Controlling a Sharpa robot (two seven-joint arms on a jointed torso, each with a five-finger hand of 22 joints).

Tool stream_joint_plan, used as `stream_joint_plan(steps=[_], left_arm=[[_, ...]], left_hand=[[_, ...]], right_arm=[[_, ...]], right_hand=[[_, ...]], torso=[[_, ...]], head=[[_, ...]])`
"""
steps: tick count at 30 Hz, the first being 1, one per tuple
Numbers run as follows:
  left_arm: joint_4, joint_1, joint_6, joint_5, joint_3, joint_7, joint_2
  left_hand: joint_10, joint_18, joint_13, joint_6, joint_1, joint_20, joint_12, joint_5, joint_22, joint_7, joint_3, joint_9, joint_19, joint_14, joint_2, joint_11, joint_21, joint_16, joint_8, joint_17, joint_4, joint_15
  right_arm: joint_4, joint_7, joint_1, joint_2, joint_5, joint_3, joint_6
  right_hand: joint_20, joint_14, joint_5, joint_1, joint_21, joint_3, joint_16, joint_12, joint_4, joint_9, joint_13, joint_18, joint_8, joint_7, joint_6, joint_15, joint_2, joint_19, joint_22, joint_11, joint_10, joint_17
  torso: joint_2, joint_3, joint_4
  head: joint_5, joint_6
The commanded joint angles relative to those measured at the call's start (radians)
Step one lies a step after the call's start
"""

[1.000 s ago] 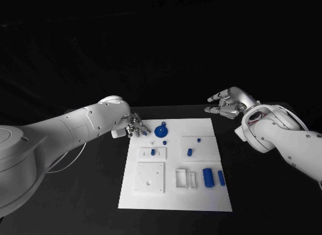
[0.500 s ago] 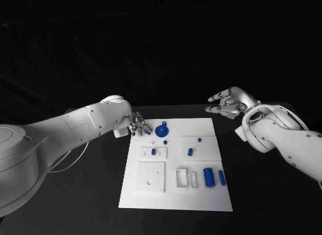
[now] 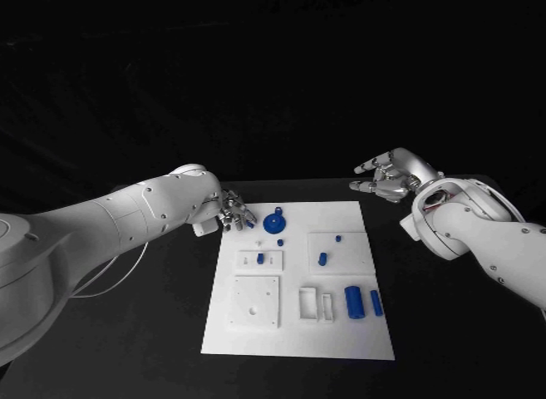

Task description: Assemble the parts on the task board

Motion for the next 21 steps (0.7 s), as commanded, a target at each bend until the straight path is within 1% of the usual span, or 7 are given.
stream_joint_plan(steps=[1,3,5,13,16,19,21], left_arm=[[0.04,0.003,-0.074,0.052,0.001,-0.02,-0.021],[0.064,0.005,-0.091,0.058,0.001,-0.027,-0.034],[0.122,0.011,-0.13,0.066,0.001,-0.044,-0.068],[0.354,0.024,-0.26,0.056,0.001,-0.098,-0.199],[0.436,0.025,-0.31,0.044,-0.002,-0.115,-0.243],[0.49,0.025,-0.35,0.033,-0.005,-0.131,-0.272],[0.525,0.025,-0.378,0.021,-0.013,-0.144,-0.289]], left_hand=[[0.043,-0.006,-0.002,0.024,-0.02,-0.007,0.006,0.008,0.018,-0.015,0.058,0.079,0.004,0.006,-0.004,-0.007,0.006,0.003,0.001,0.002,-0.051,-0.002],[0.043,-0.006,-0.003,0.026,-0.022,-0.008,0.008,0.01,0.017,-0.015,0.061,0.082,0.004,0.008,-0.005,-0.008,0.007,0.003,-0.001,0.003,-0.055,-0.003],[0.045,-0.005,-0.003,0.033,-0.026,-0.008,0.013,0.026,0.017,-0.017,0.065,0.084,0.007,0.014,-0.007,-0.01,0.009,0.008,-0.002,0.015,-0.061,-0.004],[0.046,-0.001,-0.008,0.057,-0.034,-0.008,0.036,0.03,0.016,-0.021,0.07,0.08,0.016,0.033,-0.01,-0.014,0.014,0.012,-0.015,0.04,-0.076,-0.004],[0.047,0.001,-0.011,0.064,-0.035,-0.007,0.041,0.032,0.017,-0.022,0.068,0.078,0.019,0.039,-0.012,-0.014,0.015,0.012,-0.019,0.047,-0.081,-0.004],[0.048,0.003,-0.014,0.071,-0.037,-0.006,0.047,0.032,0.016,-0.023,0.066,0.077,0.022,0.045,-0.011,-0.015,0.017,0.01,-0.022,0.054,-0.083,-0.004],[0.048,0.004,-0.014,0.072,-0.038,-0.006,0.051,0.032,0.016,-0.024,0.065,0.078,0.023,0.049,-0.009,-0.016,0.017,0.011,-0.022,0.06,-0.083,-0.005]], right_arm=[[0.001,0.009,0.0,-0.002,0.003,0.0,0.005],[0.001,0.009,0.0,-0.003,0.004,0.0,0.005],[0.001,0.009,0.0,-0.006,0.005,0.0,0.005],[0.0,0.008,0.0,-0.014,0.009,0.0,0.006],[-0.002,0.008,0.0,-0.015,0.009,0.0,0.006],[-0.004,0.008,0.0,-0.016,0.01,0.0,0.006],[-0.006,0.009,-0.001,-0.015,0.011,0.0,0.006]], right_hand=[[0.002,0.004,-0.005,-0.008,0.001,0.006,-0.003,0.003,-0.002,0.001,0.001,0.011,-0.002,0.001,0.004,-0.001,-0.004,0.011,0.108,-0.002,0.001,0.0],[0.002,0.004,-0.004,-0.008,0.001,0.006,-0.004,0.002,-0.001,0.001,0.001,0.011,-0.002,0.0,0.004,-0.001,-0.004,0.011,0.108,-0.002,0.001,0.0],[0.002,0.004,-0.003,-0.009,0.002,0.006,-0.004,0.001,-0.001,0.001,0.0,0.011,-0.002,0.0,0.005,-0.001,-0.005,0.011,0.108,-0.002,0.0,0.0],[0.002,0.004,-0.003,-0.009,0.002,0.006,-0.004,0.001,-0.001,0.001,0.0,0.011,-0.002,0.0,0.005,-0.001,-0.005,0.011,0.108,-0.002,0.0,0.0],[0.002,0.004,-0.003,-0.009,0.002,0.006,-0.004,0.001,-0.001,0.001,0.0,0.011,-0.002,0.0,0.005,-0.001,-0.005,0.011,0.108,-0.002,0.0,0.0],[0.002,0.004,-0.003,-0.009,0.002,0.006,-0.004,0.001,-0.001,0.001,0.0,0.011,-0.002,0.0,0.005,-0.001,-0.005,0.011,0.108,-0.002,0.0,0.0],[0.002,0.004,-0.003,-0.009,0.002,0.006,-0.004,0.001,-0.001,0.001,0.0,0.011,-0.002,0.0,0.005,-0.001,-0.005,0.011,0.108,-0.002,0.0,0.0]], torso=[[-0.002,-0.0005,0.0037],[-0.003,-0.001,0.0055],[-0.005,-0.0025,0.0107],[-0.012,-0.0091,0.027],[-0.014,-0.0115,0.0317],[-0.017,-0.0144,0.0365],[-0.018,-0.0168,0.0385]], head=[[0.001,-0.001],[0.001,-0.001],[-0.001,-0.003],[-0.006,-0.014],[-0.008,-0.016],[-0.009,-0.02],[-0.009,-0.023]])
